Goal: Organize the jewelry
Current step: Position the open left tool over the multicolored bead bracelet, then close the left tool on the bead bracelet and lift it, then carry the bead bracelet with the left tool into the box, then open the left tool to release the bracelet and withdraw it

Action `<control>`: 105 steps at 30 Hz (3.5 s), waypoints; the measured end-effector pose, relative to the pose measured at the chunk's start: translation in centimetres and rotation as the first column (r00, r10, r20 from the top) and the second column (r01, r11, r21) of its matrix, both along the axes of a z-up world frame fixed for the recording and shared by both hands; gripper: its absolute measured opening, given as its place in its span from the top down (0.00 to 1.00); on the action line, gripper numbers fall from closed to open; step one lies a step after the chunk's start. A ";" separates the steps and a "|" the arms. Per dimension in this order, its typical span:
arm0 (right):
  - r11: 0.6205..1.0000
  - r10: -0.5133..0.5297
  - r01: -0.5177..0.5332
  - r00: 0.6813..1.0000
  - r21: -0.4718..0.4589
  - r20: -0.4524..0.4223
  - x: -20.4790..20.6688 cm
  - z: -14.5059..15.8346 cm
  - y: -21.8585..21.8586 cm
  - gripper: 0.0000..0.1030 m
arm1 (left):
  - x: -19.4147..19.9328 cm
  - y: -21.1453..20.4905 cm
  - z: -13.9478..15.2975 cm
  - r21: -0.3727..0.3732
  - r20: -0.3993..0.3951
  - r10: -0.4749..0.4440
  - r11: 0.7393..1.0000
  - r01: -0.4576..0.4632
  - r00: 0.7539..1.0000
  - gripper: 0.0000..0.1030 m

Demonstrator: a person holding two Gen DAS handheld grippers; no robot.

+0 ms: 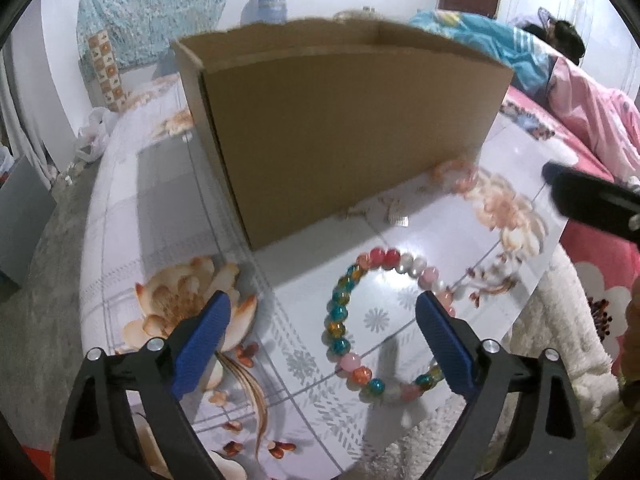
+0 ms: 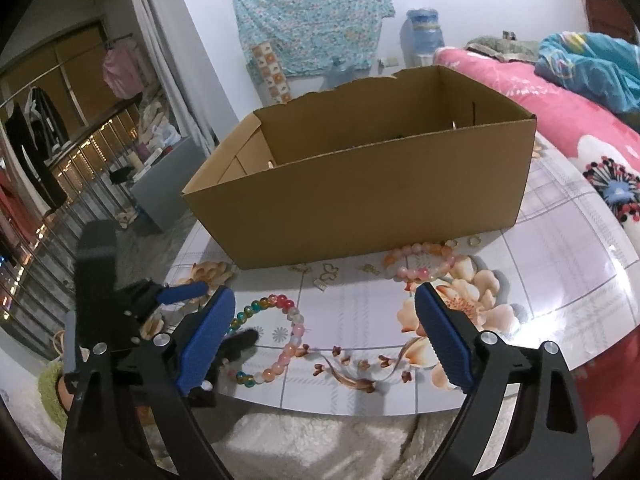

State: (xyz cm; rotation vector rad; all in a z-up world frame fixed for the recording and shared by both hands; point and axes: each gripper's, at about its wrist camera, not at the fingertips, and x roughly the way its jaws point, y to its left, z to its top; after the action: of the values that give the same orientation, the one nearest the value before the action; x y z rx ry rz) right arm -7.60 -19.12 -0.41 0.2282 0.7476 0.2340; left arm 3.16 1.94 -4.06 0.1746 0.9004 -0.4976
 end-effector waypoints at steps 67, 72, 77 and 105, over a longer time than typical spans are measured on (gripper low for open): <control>0.983 0.184 -0.180 0.971 -0.044 0.150 9.9 9.8 2.2 0.93 | 7.5 -0.2 15.2 -0.147 0.319 -0.041 0.985 0.092 0.947 0.91; 0.979 0.188 -0.182 0.981 -0.090 0.057 12.1 6.7 3.7 0.93 | 10.0 -0.5 11.7 -0.082 0.221 -0.018 0.996 0.037 0.975 0.91; 0.974 0.190 -0.190 0.982 -0.123 -0.010 12.6 4.7 4.7 0.92 | 10.3 -0.1 9.8 -0.034 0.169 -0.008 0.999 0.014 0.986 0.90; 1.000 0.002 -0.003 0.994 0.008 0.113 3.5 6.9 -6.7 0.64 | 2.9 5.1 12.5 -0.206 0.312 0.063 0.979 0.003 0.948 0.79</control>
State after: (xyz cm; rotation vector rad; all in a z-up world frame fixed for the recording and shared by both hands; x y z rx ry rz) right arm -4.08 -25.84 6.51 0.2198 0.6348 0.2506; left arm 6.02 7.00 8.49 0.0503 0.5322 -0.5130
